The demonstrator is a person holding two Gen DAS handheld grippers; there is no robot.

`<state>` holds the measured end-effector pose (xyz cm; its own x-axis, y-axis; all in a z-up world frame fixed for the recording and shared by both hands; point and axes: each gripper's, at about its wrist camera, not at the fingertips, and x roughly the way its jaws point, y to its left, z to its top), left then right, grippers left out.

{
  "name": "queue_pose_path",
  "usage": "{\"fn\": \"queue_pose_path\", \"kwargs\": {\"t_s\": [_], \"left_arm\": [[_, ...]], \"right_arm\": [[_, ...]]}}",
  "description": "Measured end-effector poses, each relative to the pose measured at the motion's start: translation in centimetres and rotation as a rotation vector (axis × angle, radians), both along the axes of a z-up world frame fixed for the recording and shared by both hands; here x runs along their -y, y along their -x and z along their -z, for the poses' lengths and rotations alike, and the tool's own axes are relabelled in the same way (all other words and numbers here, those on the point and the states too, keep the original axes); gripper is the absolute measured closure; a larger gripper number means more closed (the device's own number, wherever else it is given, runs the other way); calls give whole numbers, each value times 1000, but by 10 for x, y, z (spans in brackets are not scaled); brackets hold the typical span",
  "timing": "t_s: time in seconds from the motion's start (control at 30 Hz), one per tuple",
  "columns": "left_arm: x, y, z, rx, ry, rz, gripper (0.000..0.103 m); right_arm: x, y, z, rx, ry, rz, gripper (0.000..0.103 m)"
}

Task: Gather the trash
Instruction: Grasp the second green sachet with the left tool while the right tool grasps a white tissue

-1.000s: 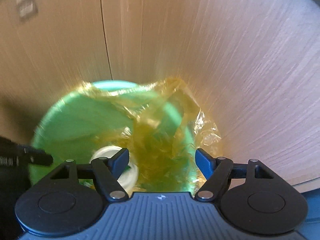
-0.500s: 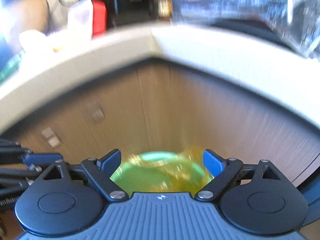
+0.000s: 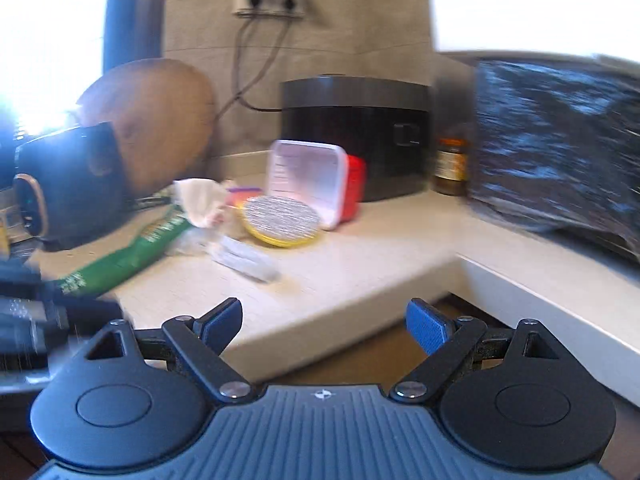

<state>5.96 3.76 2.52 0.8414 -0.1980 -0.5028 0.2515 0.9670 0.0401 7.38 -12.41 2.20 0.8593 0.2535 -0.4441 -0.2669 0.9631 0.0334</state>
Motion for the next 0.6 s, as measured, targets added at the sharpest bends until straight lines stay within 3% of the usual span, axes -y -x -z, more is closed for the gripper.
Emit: {"fn": "queue_pose_path", "kwargs": {"t_s": [0.1, 0.17, 0.33, 0.5, 0.6], "left_arm": [[-36, -28, -11, 7, -17, -136, 78], [-60, -51, -12, -28, 26, -202, 78], [-93, -93, 0, -115, 88, -235, 78], [-75, -116, 22, -158, -81, -236, 76], [-64, -121, 31, -145, -141, -219, 73]], "right_arm": [[-17, -14, 0, -7, -24, -50, 13], [-29, -21, 2, -9, -26, -75, 13], [-45, -38, 7, -35, -24, -107, 13], [-43, -49, 15, -59, -10, -97, 13], [-38, -55, 21, -82, -3, -79, 13]]}}
